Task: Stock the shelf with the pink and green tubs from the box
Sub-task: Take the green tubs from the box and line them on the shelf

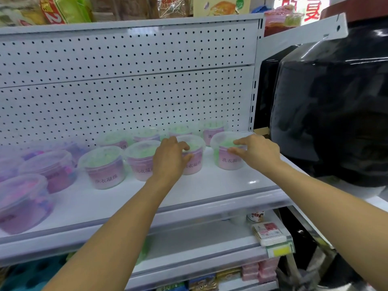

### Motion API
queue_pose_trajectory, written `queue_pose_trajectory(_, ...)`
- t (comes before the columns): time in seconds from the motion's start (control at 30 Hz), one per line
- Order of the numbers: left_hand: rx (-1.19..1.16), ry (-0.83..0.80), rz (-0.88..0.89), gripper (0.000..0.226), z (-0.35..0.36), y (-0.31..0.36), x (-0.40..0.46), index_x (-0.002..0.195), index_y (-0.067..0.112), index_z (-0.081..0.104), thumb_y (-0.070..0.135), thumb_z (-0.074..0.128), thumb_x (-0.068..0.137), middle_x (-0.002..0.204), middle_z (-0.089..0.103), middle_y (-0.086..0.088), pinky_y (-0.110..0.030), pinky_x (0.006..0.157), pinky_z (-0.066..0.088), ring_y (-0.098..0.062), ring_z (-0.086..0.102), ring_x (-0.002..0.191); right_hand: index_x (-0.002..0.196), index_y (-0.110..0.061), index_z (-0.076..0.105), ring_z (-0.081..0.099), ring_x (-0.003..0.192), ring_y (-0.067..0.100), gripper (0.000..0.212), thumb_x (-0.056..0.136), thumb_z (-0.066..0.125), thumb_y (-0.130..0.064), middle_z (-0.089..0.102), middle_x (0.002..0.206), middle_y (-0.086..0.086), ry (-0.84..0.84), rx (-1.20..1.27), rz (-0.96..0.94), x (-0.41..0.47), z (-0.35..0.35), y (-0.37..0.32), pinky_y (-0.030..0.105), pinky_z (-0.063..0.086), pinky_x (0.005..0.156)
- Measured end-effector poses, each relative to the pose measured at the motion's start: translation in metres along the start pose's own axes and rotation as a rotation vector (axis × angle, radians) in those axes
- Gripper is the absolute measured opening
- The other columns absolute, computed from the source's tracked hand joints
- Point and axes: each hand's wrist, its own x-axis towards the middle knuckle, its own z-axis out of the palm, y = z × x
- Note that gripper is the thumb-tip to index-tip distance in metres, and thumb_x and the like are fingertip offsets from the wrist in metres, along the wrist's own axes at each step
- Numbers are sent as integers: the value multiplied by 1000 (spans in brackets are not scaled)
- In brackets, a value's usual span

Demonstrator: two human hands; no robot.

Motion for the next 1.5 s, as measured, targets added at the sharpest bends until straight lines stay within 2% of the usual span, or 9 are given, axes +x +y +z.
queue_pose_trajectory(0.27, 11, -9, -16, 32, 7, 0, 4, 115, 18, 65, 38, 62, 90, 112, 54, -6, -35, 72, 45, -23, 45, 113, 113, -28, 68, 62, 99, 24, 44, 89, 49, -60, 64, 116, 1, -30, -170, -25, 6, 3, -10, 28, 37, 64)
queue_pose_trajectory(0.47, 127, -29, 80, 65, 1, 9, -20, 141, 17, 42, 52, 56, 88, 131, 51, -9, -40, 95, 39, -29, 45, 120, 146, -31, 26, 43, 118, 31, 62, 92, 38, -60, 43, 133, 10, -70, -270, -133, -20, 2, 8, 40, 46, 76)
queue_pose_trajectory(0.53, 98, 38, 143, 68, -1, 17, -44, 142, 16, 40, 54, 54, 88, 133, 52, -8, -44, 101, 37, -30, 46, 122, 146, -29, 29, 36, 129, 32, 62, 93, 40, -58, 38, 144, 11, -13, -269, -216, -42, 0, 21, 45, 43, 93)
queue_pose_trajectory(0.6, 61, 81, 190, 68, -1, 27, -73, 140, 15, 42, 57, 45, 88, 132, 52, -8, -48, 101, 38, -31, 47, 121, 144, -24, 39, 36, 132, 34, 60, 93, 39, -57, 39, 146, 13, 42, -233, -276, -68, -3, 35, 47, 39, 99)
queue_pose_trajectory(0.87, -135, -73, 236, 61, 31, 89, -214, 142, 17, 40, 54, 39, 93, 141, 45, -5, -39, 103, 39, -23, 41, 128, 133, -17, 53, 53, 118, 32, 56, 90, 41, -51, 55, 132, 12, 59, -110, -315, -206, -3, 100, 45, 47, 88)
queue_pose_trajectory(1.07, -221, -406, 112, 60, 96, 113, -321, 146, 25, 31, 55, 39, 95, 147, 33, 4, -34, 103, 39, -17, 34, 133, 137, -21, 47, 52, 117, 28, 60, 88, 53, -55, 49, 135, 4, -222, -118, -234, -304, 36, 171, 42, 51, 82)
queue_pose_trajectory(1.27, -204, -761, -89, 63, 186, 103, -406, 147, 30, 24, 51, 47, 92, 145, 27, 6, -33, 95, 45, -16, 34, 132, 148, -33, 24, 34, 134, 21, 80, 81, 56, -62, 33, 147, -4, -621, -89, -3, -384, 102, 226, 38, 41, 99)
queue_pose_trajectory(1.4, -74, -885, -154, 74, 252, 89, -433, 149, 24, 20, 50, 54, 88, 146, 27, -1, -31, 108, 25, -22, 28, 134, 150, -33, 7, 21, 141, 24, 94, 79, 62, -60, 19, 153, 0, -810, -87, 77, -412, 163, 251, 40, 37, 105)
queue_pose_trajectory(1.5, 22, -940, -203, 90, 302, 75, -444, 150, 21, 12, 54, 61, 82, 147, 25, -6, -32, 109, 26, -25, 27, 133, 151, -30, 0, 17, 141, 27, 103, 76, 67, -56, 14, 154, 4, -879, -106, 79, -419, 213, 264, 43, 30, 110)
